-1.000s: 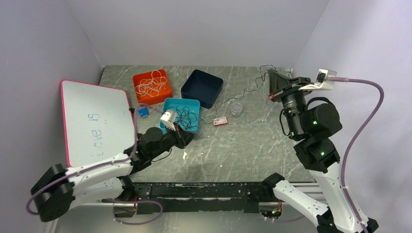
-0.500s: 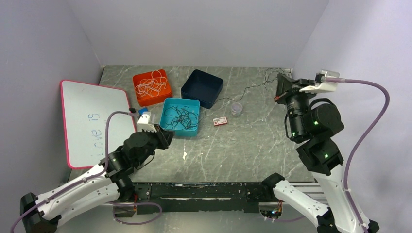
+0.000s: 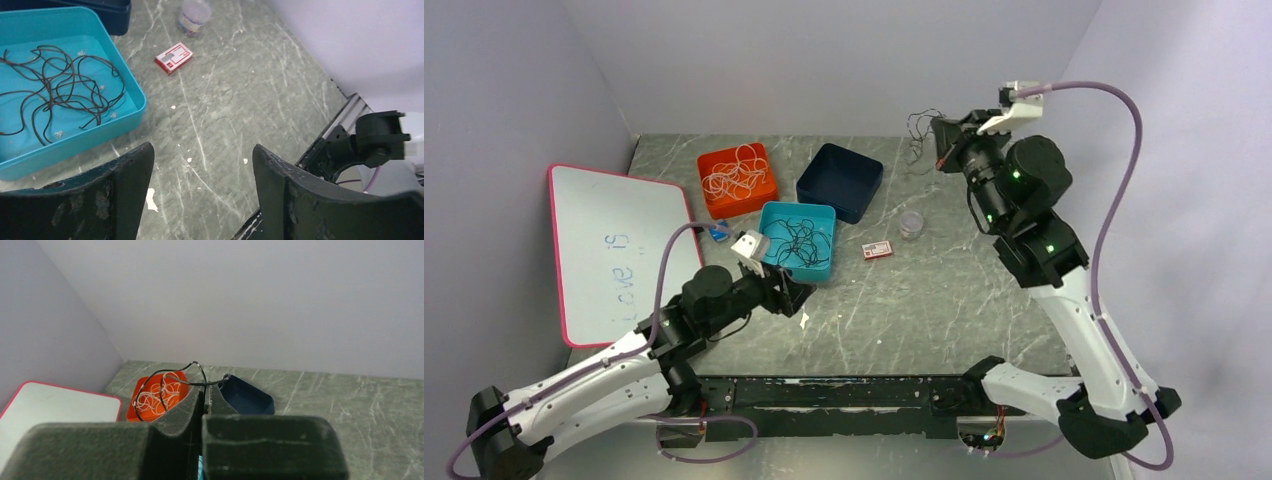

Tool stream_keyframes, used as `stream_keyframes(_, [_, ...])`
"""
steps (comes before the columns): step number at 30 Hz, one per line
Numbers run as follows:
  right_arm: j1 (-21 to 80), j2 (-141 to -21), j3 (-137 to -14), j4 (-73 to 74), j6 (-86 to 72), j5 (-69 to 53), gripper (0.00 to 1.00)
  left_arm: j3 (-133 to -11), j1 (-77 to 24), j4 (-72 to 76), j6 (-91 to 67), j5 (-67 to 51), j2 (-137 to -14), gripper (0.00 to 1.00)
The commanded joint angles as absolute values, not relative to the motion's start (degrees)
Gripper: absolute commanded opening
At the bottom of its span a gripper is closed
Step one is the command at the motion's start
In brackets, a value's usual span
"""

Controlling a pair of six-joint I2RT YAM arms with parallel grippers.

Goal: Untangle the cables

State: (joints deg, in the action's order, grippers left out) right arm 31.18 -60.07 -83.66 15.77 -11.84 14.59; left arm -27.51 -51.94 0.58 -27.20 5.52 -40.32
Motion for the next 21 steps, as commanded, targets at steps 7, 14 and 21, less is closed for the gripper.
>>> stream_keyframes(7, [30.9, -69.7, -88.4, 10.7, -12.5, 9.3, 0.0, -31.9, -52.0, -5.2, -23.6, 2.6, -35.8, 0.79])
stream_keyframes(14, [30.8, -77.2, -88.4, 2.2, -10.1, 10.1, 0.0, -36.9, -52.0, -15.0, -23.5, 10.0, -36.6, 0.78])
stream_keyframes(21, [30.5, -89.9, -93.2, -4.3, -10.0, 4.2, 0.0, -38.3, -52.0, -21.1, -26.6, 17.6, -33.5, 0.94])
